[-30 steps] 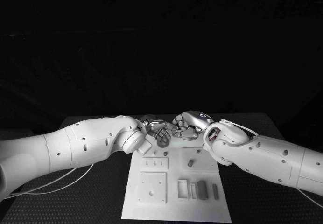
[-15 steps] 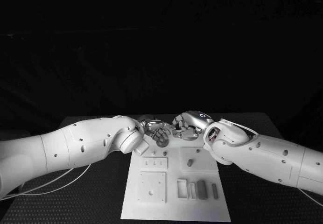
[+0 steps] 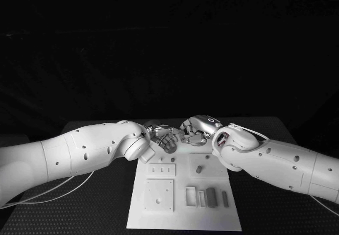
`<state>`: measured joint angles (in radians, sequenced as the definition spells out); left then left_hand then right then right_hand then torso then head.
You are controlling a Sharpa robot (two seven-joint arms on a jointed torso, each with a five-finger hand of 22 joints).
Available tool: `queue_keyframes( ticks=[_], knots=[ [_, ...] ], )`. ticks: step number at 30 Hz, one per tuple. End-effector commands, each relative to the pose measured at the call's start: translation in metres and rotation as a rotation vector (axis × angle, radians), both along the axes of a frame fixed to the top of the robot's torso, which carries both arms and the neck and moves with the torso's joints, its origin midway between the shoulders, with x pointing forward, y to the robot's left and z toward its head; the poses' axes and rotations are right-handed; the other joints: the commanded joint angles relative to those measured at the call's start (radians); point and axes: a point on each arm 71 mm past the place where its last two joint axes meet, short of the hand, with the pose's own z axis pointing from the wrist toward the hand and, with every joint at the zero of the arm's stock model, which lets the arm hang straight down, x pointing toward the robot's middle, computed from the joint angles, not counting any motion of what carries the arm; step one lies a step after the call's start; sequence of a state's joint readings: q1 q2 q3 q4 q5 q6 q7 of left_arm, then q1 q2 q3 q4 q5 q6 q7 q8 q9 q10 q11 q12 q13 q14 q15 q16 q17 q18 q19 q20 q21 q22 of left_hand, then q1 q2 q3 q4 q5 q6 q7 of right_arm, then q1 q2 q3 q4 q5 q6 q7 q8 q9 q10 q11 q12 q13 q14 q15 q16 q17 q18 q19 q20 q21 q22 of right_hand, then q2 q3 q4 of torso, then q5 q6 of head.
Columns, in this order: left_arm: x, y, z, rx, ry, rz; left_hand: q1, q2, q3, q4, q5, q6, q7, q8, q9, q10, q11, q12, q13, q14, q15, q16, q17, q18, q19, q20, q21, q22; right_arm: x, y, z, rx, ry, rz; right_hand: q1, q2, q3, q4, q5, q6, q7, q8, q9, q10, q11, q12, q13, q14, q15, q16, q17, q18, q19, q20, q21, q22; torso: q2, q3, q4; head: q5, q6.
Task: Assemble the parts on the task board
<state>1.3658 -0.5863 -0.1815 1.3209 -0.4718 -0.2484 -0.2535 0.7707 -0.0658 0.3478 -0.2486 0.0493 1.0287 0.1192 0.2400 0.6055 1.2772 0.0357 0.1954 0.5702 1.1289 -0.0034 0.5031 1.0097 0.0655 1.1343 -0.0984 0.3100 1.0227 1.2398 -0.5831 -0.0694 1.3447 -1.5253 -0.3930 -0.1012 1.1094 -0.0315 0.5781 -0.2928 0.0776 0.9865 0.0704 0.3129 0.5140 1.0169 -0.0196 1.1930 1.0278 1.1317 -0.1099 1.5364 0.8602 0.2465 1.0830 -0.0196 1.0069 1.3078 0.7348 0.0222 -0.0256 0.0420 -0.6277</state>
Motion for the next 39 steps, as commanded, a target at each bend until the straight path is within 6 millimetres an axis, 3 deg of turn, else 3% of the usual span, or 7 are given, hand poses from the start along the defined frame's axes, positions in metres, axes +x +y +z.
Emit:
queue_keyframes(
  ticks=[1,15,25,39],
  knots=[
    [-0.002,-0.005,0.001,-0.005,-0.01,-0.037,-0.005,0.008,-0.005,-0.005,0.0,0.0,-0.003,-0.001,-0.001,-0.004,-0.002,0.007,0.004,-0.001,-0.003,0.006,0.003,0.011,-0.001,-0.005,-0.005,0.003,0.001,0.003,-0.002,-0.034,0.009,-0.001,0.002,0.006,0.006,0.003,0.002,0.052,0.019,0.03,0.103,0.006,0.002,0.003,-0.002,0.002,-0.007,0.001,-0.001,0.015,0.006,-0.004,0.007,0.015,0.001,-0.0001,-0.0009,0.0,-0.001],
    [-0.004,-0.009,0.003,-0.042,-0.02,-0.027,0.054,0.066,0.006,-0.042,0.0,0.007,-0.006,0.002,-0.003,-0.004,-0.005,0.015,0.014,0.003,-0.006,0.012,0.008,0.009,0.005,-0.007,-0.005,0.016,0.002,0.009,-0.005,-0.05,0.025,0.014,0.002,0.006,0.006,0.003,0.002,0.052,0.019,0.03,0.104,0.007,0.002,0.002,-0.002,0.003,-0.007,0.001,-0.001,0.015,0.007,-0.005,0.006,0.015,0.0,0.0014,-0.0006,-0.003,-0.004],
    [-0.004,-0.008,0.002,-0.04,-0.016,-0.019,0.082,0.082,0.001,-0.042,0.0,-0.002,-0.001,-0.003,-0.006,-0.012,-0.001,0.012,0.015,-0.003,-0.003,0.009,0.006,0.006,-0.001,-0.005,-0.011,0.02,-0.001,0.012,-0.004,-0.045,0.025,0.027,0.001,0.006,0.005,0.003,0.002,0.052,0.019,0.03,0.105,0.007,0.001,0.002,-0.002,0.004,-0.007,0.001,-0.001,0.015,0.007,-0.005,0.006,0.015,0.0,0.0022,-0.0008,-0.003,-0.004],
    [-0.004,-0.008,0.002,-0.033,-0.006,-0.018,0.08,0.081,-0.016,-0.038,0.0,-0.018,0.007,-0.011,-0.011,-0.026,0.006,0.007,0.016,-0.015,0.004,0.002,0.003,0.003,-0.01,0.0,-0.022,0.021,-0.002,0.015,-0.003,-0.038,0.021,0.033,0.001,0.006,0.005,0.003,0.002,0.052,0.019,0.03,0.106,0.008,0.001,0.002,-0.002,0.004,-0.008,0.001,-0.001,0.015,0.008,-0.005,0.006,0.015,0.0,0.002,-0.0003,-0.003,-0.007]
  ],
)
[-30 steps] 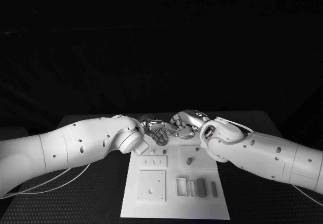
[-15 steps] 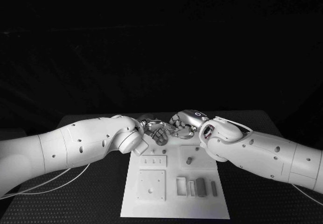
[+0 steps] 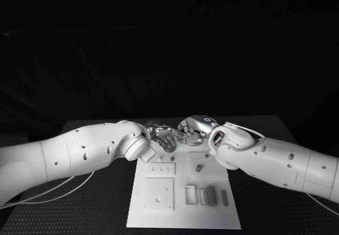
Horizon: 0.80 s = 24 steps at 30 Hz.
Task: Assemble the parts on the task board
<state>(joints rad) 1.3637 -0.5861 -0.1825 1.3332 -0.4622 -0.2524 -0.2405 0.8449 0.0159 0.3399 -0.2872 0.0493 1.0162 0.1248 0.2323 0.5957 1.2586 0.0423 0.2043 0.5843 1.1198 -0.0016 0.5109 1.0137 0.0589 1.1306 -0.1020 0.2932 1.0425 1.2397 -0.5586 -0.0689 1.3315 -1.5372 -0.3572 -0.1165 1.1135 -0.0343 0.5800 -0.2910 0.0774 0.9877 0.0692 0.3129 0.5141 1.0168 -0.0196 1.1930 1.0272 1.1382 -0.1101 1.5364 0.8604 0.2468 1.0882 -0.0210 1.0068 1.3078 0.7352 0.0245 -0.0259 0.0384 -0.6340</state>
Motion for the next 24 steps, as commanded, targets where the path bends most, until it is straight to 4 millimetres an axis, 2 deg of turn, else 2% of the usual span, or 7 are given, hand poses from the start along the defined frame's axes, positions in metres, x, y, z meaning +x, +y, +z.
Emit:
queue_keyframes(
  ticks=[1,9,24],
  knots=[
    [-0.0006,-0.0043,0.0023,-0.017,-0.005,-0.008,0.004,-0.001,-0.009,0.002,0.0,-0.005,0.002,-0.003,-0.001,-0.007,0.0,-0.002,0.002,-0.006,0.002,-0.006,-0.001,0.01,-0.006,0.004,-0.005,0.001,-0.0031,0.0061,-0.0008,-0.008,0.001,0.026,-0.003,0.009,0.004,0.001,0.003,0.051,0.02,0.03,0.106,0.008,0.001,0.002,-0.001,-0.002,-0.007,0.001,-0.002,0.015,0.002,-0.004,0.006,0.015,0.0,-0.0008,0.0,0.001,-0.001],
    [-0.0006,-0.0052,0.0021,-0.015,-0.003,-0.008,-0.009,-0.001,-0.017,0.004,0.0,-0.001,0.0,-0.001,-0.001,-0.005,-0.002,0.001,0.004,-0.003,0.001,-0.005,-0.001,0.012,-0.003,0.003,-0.007,0.003,-0.0049,0.0096,-0.0014,-0.004,0.002,0.035,-0.003,0.009,0.004,0.001,0.003,0.051,0.02,0.03,0.107,0.009,0.001,0.002,-0.001,-0.001,-0.008,0.001,-0.002,0.015,0.003,-0.004,0.006,0.015,0.0,-0.0004,0.0001,0.002,-0.003],
    [-0.0002,-0.0059,0.0021,-0.01,-0.006,-0.006,0.023,0.021,0.01,0.001,0.0,0.009,-0.005,0.006,0.001,0.003,-0.007,0.008,0.01,0.005,-0.003,0.001,0.0,0.014,0.008,0.001,-0.007,0.01,-0.0049,0.012,-0.002,-0.003,0.002,0.036,-0.003,0.009,0.003,0.001,0.003,0.051,0.02,0.03,0.108,0.009,0.001,0.002,-0.001,-0.001,-0.008,0.0,-0.002,0.015,0.004,-0.005,0.006,0.015,0.001,-0.0008,-0.0003,0.002,-0.007]
  ],
)
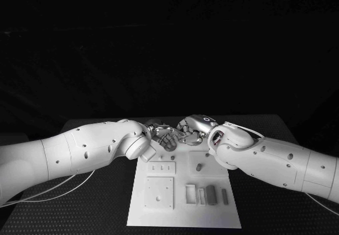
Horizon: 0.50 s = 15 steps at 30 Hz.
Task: Assemble the parts on the task board
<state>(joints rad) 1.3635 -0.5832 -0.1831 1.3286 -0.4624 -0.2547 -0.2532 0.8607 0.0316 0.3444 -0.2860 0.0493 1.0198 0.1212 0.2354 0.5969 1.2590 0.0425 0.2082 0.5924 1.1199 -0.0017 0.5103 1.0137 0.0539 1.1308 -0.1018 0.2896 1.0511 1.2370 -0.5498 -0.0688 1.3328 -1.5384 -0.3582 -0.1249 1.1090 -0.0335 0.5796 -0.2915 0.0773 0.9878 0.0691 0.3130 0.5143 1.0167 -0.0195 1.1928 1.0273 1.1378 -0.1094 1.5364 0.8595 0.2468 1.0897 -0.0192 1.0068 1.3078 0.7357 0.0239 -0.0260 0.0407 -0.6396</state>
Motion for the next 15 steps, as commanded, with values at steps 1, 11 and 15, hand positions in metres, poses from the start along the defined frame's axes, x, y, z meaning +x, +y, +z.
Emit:
queue_keyframes(
  ticks=[1,11,15],
  knots=[
    [-0.0008,-0.0065,0.0032,-0.019,-0.015,-0.015,0.008,0.006,0.006,0.0,0.0,0.006,-0.002,0.003,0.0,0.003,-0.007,0.004,0.002,0.005,-0.003,0.001,0.0,0.019,0.008,0.001,-0.003,0.002,-0.0037,0.0081,-0.0013,-0.006,0.001,0.037,0.001,0.008,0.004,0.001,0.003,0.051,0.02,0.03,0.108,0.01,0.001,0.002,-0.001,0.0,-0.008,0.0,-0.001,0.015,0.002,-0.006,0.006,0.015,0.0,-0.0002,-0.0002,0.0,-0.001],
    [-0.0009,-0.0086,0.0035,-0.022,-0.016,-0.017,0.025,0.018,0.016,-0.002,0.0,0.011,-0.004,0.006,0.0,0.007,-0.009,0.007,0.004,0.01,-0.005,0.005,0.002,0.018,0.013,-0.001,-0.002,0.007,-0.0058,0.0124,-0.0024,-0.005,0.007,0.046,0.001,0.007,0.003,0.001,0.003,0.051,0.019,0.03,0.109,0.01,0.0,0.002,-0.001,0.001,-0.009,0.0,-0.001,0.015,0.003,-0.007,0.006,0.015,0.0,0.0005,0.0001,-0.001,-0.004],
    [-0.0012,-0.0096,0.0034,-0.022,-0.015,-0.018,0.024,0.018,0.016,-0.001,0.0,0.012,-0.004,0.007,0.0,0.007,-0.009,0.008,0.004,0.01,-0.005,0.005,0.002,0.018,0.013,-0.001,-0.002,0.007,-0.0057,0.0127,-0.0025,-0.005,0.007,0.045,0.001,0.007,0.003,0.001,0.003,0.052,0.019,0.03,0.109,0.01,0.0,0.002,-0.001,0.001,-0.009,0.0,-0.001,0.015,0.003,-0.007,0.006,0.015,0.0,0.0005,-0.0003,0.0,-0.004]
  ],
)
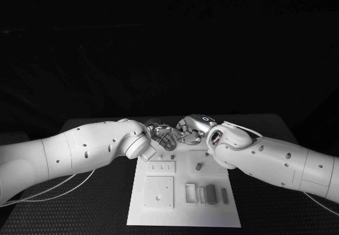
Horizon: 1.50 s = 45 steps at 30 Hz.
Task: Assemble the parts on the task board
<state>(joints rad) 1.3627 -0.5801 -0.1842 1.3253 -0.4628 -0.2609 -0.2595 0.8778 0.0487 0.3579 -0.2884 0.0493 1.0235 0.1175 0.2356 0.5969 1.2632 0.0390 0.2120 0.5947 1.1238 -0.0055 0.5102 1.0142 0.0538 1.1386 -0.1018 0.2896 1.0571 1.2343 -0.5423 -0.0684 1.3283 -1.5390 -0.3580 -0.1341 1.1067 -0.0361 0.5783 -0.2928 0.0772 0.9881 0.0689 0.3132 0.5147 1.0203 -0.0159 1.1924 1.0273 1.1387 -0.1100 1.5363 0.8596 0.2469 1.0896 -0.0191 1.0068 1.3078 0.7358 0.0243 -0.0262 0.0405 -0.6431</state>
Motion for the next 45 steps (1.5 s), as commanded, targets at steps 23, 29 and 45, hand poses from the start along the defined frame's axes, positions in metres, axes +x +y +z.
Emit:
queue_keyframes(
  ticks=[23,29,45],
  knots=[
    [0.0007,-0.0053,0.0043,-0.019,-0.023,-0.006,0.087,0.018,0.198,0.006,0.006,0.045,-0.016,0.025,0.002,0.03,-0.016,0.015,0.004,0.025,-0.009,0.02,0.005,0.008,0.023,-0.009,-0.004,0.032,-0.0054,0.0082,-0.0031,-0.011,0.011,0.046,0.004,0.009,0.005,0.002,0.003,0.052,0.019,0.029,0.11,0.008,-0.004,0.002,-0.001,0.001,-0.009,0.0,-0.001,0.015,0.004,-0.008,0.006,0.015,0.0,0.001,-0.0004,0.001,-0.005],
    [0.0012,-0.0041,0.0043,-0.016,-0.025,-0.001,0.085,0.022,0.206,0.004,0.011,0.047,-0.018,0.027,0.004,0.032,-0.017,0.015,0.004,0.025,-0.009,0.021,0.006,0.007,0.023,-0.01,-0.004,0.036,-0.0055,0.0076,-0.0032,-0.011,0.011,0.044,0.004,0.008,0.004,0.002,0.003,0.052,0.019,0.029,0.111,0.008,-0.004,0.002,-0.002,0.002,-0.009,0.0,-0.001,0.015,0.004,-0.008,0.006,0.015,0.0,0.0007,0.0002,0.001,-0.006],
    [0.005,-0.0012,0.0024,0.016,-0.057,0.038,0.08,0.011,0.239,-0.001,0.138,0.062,-0.03,0.053,0.047,0.052,-0.026,0.028,0.013,0.039,-0.019,0.042,0.016,0.006,0.039,-0.02,0.006,0.075,-0.0073,0.0079,-0.002,0.024,0.022,0.041,-0.04,-0.039,0.001,0.02,0.003,0.055,0.016,0.015,0.107,0.002,-0.006,-0.006,-0.002,0.0,-0.011,-0.008,-0.003,0.015,0.004,-0.003,0.004,0.015,0.001,0.0013,-0.0008,0.003,-0.008]
  ],
)
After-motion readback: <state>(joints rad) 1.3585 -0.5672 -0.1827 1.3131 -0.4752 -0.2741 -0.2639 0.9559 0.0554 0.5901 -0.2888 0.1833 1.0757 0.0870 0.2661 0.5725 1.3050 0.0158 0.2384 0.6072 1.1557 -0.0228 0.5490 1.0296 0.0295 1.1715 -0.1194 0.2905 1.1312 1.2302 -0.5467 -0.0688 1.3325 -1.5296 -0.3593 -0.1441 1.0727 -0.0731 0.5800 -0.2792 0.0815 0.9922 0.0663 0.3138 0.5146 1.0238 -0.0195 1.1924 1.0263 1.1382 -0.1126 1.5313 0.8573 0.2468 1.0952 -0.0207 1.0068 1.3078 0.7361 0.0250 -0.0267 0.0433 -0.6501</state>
